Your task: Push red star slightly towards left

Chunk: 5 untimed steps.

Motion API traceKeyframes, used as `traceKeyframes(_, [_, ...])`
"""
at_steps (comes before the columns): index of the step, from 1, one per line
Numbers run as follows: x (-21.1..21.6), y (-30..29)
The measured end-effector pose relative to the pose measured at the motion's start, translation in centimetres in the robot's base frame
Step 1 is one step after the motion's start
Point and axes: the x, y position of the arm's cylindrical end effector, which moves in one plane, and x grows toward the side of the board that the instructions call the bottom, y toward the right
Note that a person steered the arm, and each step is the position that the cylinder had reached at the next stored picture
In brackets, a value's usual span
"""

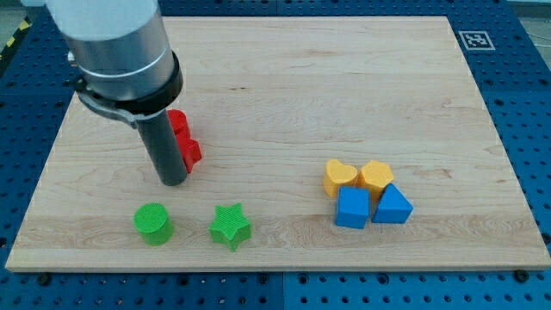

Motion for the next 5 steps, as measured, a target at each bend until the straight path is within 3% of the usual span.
traceKeyframes(2, [-0.2,0.0])
traceKeyframes(4, [0.5,5.4])
traceKeyframes(5, [-1.3,5.4])
